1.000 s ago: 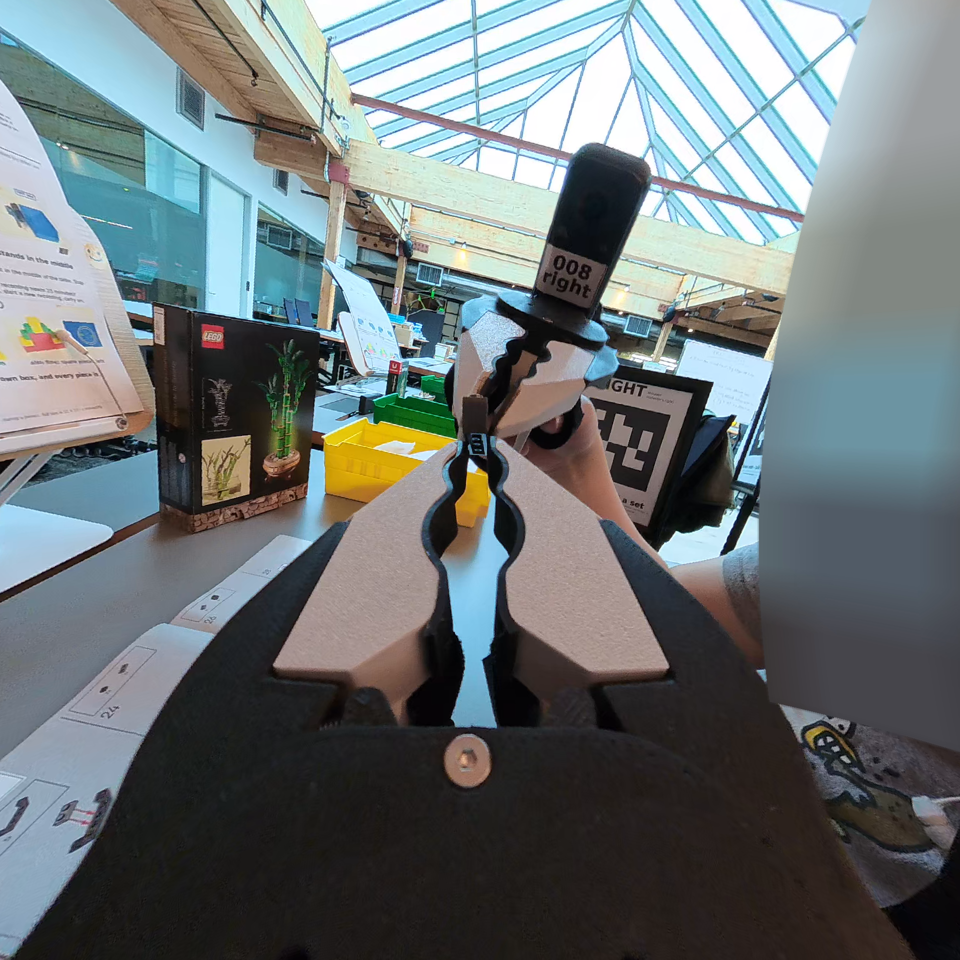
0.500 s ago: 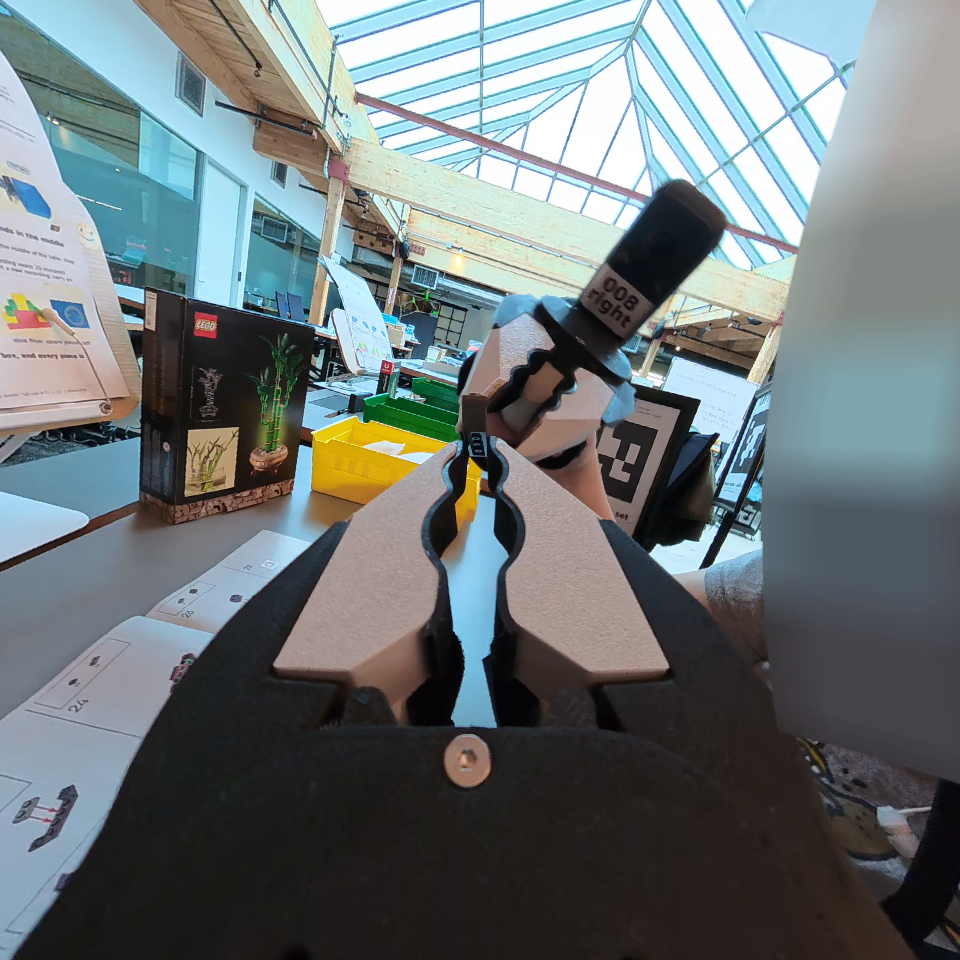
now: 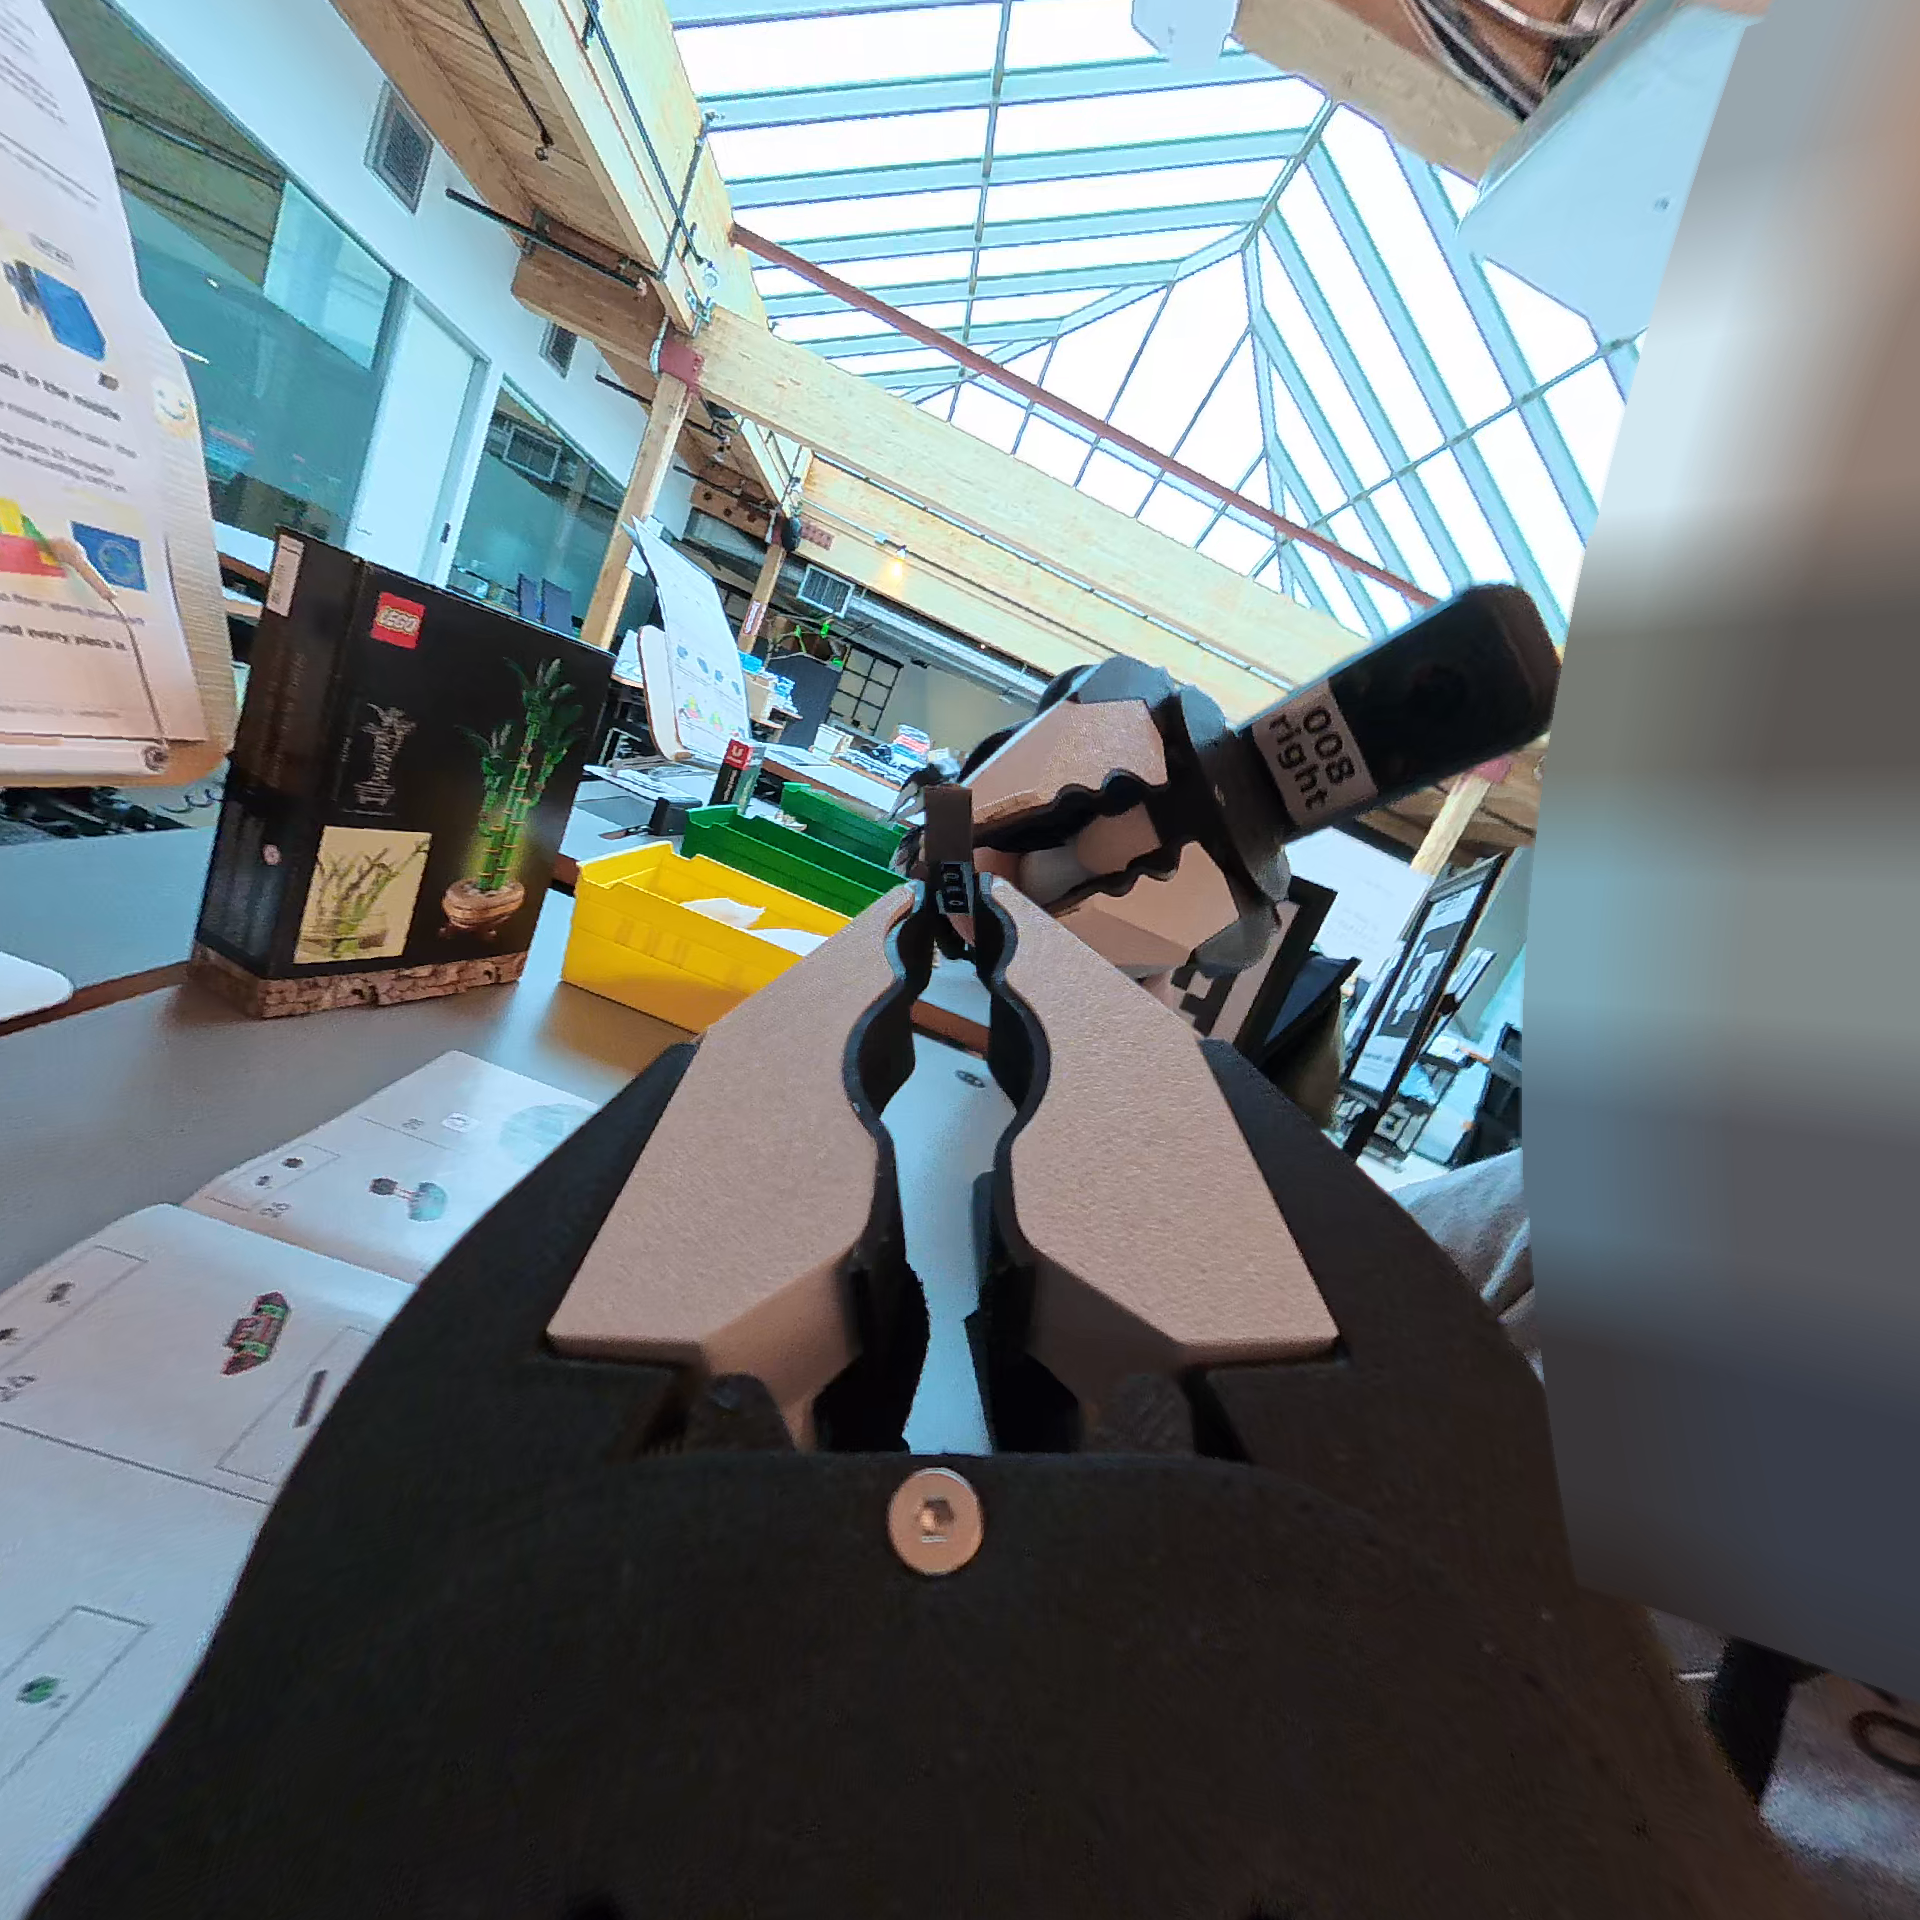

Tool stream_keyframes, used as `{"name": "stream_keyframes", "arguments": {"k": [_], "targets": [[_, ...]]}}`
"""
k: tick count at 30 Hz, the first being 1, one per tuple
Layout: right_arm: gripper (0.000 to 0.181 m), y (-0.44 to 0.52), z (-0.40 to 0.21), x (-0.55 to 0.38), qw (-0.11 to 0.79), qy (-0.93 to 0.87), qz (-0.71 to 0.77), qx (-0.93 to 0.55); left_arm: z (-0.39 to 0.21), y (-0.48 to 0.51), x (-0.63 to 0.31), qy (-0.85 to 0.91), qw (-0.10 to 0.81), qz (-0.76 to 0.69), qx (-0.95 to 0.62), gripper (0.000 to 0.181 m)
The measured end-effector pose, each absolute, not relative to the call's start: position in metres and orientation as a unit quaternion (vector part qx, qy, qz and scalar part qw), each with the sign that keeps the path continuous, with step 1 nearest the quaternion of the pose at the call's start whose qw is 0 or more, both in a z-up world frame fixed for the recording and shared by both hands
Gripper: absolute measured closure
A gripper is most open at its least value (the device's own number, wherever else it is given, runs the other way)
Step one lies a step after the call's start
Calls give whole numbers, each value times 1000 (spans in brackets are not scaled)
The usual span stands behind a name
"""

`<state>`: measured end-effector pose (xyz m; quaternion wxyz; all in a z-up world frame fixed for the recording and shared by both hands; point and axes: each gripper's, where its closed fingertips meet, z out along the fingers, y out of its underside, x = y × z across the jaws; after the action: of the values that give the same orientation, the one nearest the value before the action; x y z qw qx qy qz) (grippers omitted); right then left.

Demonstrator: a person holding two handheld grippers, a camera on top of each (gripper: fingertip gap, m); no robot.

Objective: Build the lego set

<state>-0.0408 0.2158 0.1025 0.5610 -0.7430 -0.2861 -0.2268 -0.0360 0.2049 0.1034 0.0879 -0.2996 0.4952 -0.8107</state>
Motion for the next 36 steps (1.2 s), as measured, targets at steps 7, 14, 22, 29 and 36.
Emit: {"name": "stream_keyframes", "arguments": {"k": [7,14,22,29,36], "targets": [[167,222,98,-34,535,-295,-300,-733,100,211,-31,488,88,-805,-325,176],[165,222,96,-34,543,-285,-267,-743,98,211,-30,487,80,-805,-328,176],[157,221,93,-37,544,-287,-247,-749,99,212,-30,489,83,-804,-327,176],[170,220,95,-32,543,-283,-265,-745,97,209,-30,496,86,-800,-326,176],[172,221,98,-30,533,-296,-316,-727,98,210,-29,489,85,-803,-331,176]]}}
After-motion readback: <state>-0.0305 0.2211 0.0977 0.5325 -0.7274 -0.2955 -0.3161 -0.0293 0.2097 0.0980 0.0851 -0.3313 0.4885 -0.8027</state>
